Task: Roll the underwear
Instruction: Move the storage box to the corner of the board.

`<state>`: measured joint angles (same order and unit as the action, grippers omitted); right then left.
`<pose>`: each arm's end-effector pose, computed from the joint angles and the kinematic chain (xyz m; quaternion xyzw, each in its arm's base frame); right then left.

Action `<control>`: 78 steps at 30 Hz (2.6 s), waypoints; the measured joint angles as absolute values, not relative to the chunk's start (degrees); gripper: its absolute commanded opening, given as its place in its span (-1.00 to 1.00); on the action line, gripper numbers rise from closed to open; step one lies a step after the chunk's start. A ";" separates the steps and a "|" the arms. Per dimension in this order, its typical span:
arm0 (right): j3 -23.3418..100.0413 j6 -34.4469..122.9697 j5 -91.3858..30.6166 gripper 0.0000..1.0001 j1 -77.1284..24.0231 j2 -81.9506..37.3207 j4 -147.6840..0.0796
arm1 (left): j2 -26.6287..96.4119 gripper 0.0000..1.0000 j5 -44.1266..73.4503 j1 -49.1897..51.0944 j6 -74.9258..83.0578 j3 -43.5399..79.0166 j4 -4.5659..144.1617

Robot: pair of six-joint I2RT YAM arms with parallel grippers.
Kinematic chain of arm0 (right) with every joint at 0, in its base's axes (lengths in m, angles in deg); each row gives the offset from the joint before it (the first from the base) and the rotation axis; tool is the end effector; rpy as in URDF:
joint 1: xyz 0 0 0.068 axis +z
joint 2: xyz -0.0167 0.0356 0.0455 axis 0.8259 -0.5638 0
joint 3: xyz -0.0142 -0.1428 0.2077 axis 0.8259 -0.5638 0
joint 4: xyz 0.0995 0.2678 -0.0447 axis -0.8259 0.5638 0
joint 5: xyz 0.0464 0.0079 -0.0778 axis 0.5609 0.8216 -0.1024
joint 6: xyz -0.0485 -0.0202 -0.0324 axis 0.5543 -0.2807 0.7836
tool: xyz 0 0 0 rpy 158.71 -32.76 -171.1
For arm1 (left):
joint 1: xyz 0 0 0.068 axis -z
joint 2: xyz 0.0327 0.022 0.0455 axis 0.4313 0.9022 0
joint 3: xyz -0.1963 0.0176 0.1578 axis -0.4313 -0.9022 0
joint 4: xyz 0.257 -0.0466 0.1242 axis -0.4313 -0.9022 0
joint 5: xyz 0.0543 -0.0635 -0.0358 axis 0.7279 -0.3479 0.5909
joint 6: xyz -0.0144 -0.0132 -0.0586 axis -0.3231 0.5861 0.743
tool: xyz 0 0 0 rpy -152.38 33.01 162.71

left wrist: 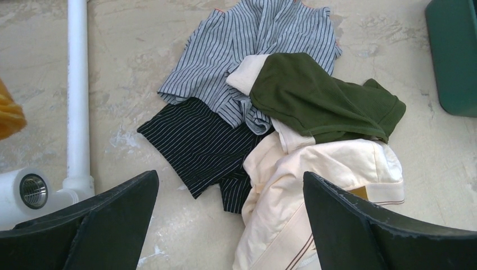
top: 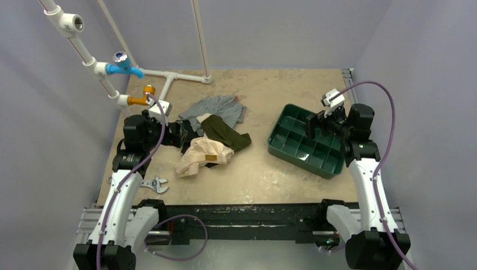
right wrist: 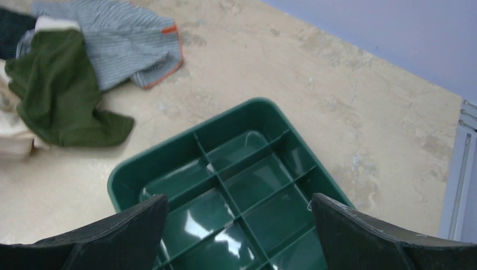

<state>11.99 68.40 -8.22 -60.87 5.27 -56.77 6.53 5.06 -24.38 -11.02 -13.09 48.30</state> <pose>0.2609 -0.0005 0.3057 -0.2279 0.7807 0.1033 0.5726 0.2404 -0.0191 0.2734 0.1172 0.8295 -0.1202 0.5326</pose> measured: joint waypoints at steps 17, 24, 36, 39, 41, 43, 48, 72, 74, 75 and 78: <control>11.16 93.82 -7.09 0.85 -60.81 8.68 -31.48 | 3.67 1.00 3.20 -24.40 -11.07 -13.18 48.21; 7.77 97.03 -7.52 0.66 -57.37 4.92 -30.69 | 4.04 1.00 3.42 -24.40 -11.11 -13.18 48.21; 1.96 93.25 -19.81 -0.05 -47.38 -11.76 -43.07 | 4.24 1.00 3.90 -24.40 -11.11 -13.18 48.21; 2.20 91.39 -21.73 -0.26 -47.19 -15.69 -44.92 | 4.24 1.00 3.92 -24.40 -11.11 -13.18 48.21; 3.27 89.88 -22.45 -0.44 -47.06 -17.57 -45.47 | 4.24 1.00 3.92 -24.40 -11.11 -13.18 48.21; 5.63 87.72 -22.96 -0.49 -47.06 -19.91 -45.67 | 4.24 1.00 3.92 -24.40 -11.11 -13.18 48.21; 14.70 81.10 -23.81 -0.52 -47.08 -26.73 -46.83 | 4.22 1.00 3.94 -24.40 -11.11 -13.18 48.21; 55.77 54.30 -33.21 -0.79 -47.76 -60.54 -50.06 | 6.31 1.00 5.12 -24.40 -11.09 -13.18 47.16; 55.73 52.84 -33.86 -0.74 -47.73 -60.52 -50.15 | 6.66 1.00 5.16 -24.38 -11.11 -13.18 47.05; 55.51 52.18 -34.08 -0.68 -47.71 -60.43 -50.45 | 6.84 1.00 5.19 -24.29 -11.17 -13.18 47.03; 53.24 49.86 -33.97 -0.32 -47.93 -59.25 -52.27 | 7.43 1.00 5.75 -22.80 -12.14 -13.18 47.01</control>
<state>53.24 49.86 -33.97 -47.93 -59.25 -52.27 7.43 5.75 -22.80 -12.14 -13.18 47.01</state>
